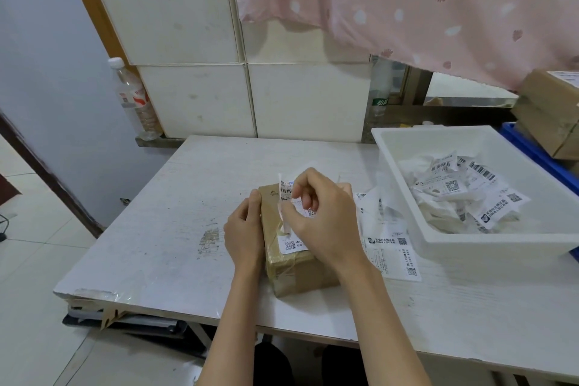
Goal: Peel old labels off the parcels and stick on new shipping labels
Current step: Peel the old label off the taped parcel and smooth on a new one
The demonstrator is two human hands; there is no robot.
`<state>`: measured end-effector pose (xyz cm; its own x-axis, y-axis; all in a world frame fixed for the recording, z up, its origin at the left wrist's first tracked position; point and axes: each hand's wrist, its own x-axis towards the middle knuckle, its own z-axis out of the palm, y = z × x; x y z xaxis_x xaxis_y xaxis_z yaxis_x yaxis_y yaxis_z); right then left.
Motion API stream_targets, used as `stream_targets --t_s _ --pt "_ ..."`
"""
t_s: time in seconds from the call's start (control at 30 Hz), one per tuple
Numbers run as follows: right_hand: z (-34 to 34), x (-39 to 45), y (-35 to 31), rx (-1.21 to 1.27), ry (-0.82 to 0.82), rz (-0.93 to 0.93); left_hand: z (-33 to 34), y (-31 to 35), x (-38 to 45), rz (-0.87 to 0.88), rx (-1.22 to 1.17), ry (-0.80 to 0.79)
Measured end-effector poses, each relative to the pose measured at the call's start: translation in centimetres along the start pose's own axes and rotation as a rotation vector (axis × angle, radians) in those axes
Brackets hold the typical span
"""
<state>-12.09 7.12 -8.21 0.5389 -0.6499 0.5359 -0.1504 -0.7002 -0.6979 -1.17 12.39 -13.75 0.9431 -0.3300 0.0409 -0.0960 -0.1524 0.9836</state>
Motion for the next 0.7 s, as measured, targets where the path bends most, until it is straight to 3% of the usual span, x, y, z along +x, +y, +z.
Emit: stream_targets --t_s 0.3,0.5,0.7 --pt "-1.5 -1.4 -0.4 -0.016 -0.368 0.050 0.0 -0.3 0.2 0.015 -0.005 0.020" --pt "-1.4 -1.3 -0.2 0.028 -0.391 0.070 0.0 -0.4 0.3 0.012 0.004 0.018" --pt "-2.5 -1.1 0.2 0.239 -0.431 0.167 0.0 -0.4 0.2 0.004 -0.012 0.009"
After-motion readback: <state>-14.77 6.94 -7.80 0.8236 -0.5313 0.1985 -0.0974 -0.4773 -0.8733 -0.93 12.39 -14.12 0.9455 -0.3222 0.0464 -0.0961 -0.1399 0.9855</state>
